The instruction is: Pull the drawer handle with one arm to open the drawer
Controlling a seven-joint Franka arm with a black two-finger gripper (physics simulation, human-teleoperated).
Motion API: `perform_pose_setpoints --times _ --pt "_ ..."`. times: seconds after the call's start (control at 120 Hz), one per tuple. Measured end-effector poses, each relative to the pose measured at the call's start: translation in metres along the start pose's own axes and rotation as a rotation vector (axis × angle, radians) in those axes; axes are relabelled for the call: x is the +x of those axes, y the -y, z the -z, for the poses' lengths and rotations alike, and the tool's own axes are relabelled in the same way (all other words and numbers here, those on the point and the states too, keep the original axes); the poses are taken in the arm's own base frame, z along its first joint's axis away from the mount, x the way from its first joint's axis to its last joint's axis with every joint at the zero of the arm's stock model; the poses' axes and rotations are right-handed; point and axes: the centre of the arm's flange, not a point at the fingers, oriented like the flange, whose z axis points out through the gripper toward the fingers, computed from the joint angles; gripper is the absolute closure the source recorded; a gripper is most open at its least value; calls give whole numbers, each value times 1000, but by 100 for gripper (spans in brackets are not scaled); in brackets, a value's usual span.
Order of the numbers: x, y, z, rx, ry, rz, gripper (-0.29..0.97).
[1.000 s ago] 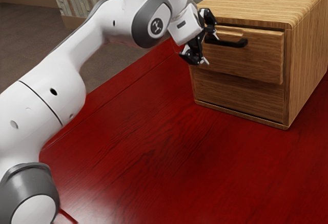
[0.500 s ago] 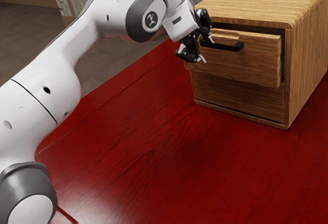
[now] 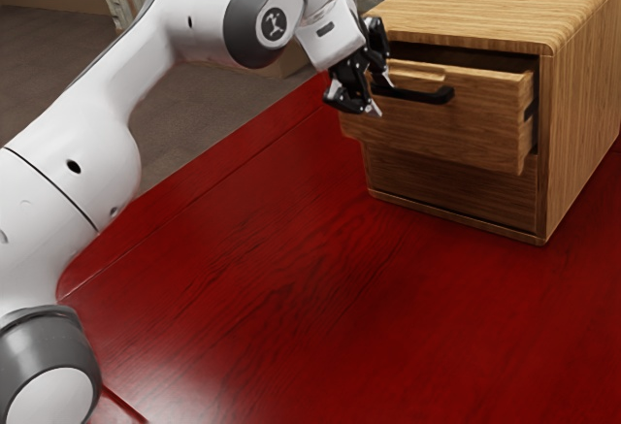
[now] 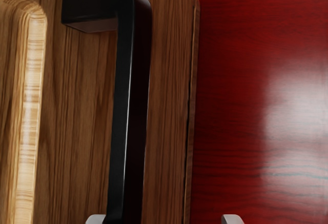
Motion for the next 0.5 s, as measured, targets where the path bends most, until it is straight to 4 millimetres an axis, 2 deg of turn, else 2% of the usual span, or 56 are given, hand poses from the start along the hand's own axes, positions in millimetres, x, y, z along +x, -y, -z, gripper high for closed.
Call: perform_pose_setpoints --times 0.5 --pt "1 -6 1 -45 4 28 56"
